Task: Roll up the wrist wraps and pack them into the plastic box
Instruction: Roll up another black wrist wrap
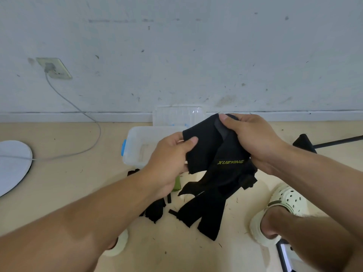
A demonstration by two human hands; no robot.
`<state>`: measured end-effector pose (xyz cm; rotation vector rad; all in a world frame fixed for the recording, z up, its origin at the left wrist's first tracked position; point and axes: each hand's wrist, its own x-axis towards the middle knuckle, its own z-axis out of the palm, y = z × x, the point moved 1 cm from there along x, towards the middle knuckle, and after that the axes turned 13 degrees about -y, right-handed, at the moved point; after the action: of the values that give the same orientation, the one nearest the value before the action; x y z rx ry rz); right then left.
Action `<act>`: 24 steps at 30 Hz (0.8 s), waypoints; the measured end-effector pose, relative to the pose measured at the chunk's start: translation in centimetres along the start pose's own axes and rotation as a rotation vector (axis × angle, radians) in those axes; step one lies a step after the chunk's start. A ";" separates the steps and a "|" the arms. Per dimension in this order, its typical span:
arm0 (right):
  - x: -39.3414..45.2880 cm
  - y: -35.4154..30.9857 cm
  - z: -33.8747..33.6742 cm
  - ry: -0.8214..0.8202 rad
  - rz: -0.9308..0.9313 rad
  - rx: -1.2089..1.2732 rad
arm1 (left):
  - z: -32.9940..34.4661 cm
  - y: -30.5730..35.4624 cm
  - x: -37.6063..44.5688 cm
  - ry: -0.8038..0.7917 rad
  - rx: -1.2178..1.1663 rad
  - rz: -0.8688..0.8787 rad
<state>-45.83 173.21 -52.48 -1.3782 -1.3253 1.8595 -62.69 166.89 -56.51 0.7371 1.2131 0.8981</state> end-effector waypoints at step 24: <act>-1.2 0.2 -0.7 -0.525 0.007 -0.599 | -2.3 0.9 1.5 0.250 0.008 0.112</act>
<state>-44.70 172.48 -52.18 -1.1728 -2.2838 1.9975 -64.93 168.66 -56.85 0.7197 1.4067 1.1030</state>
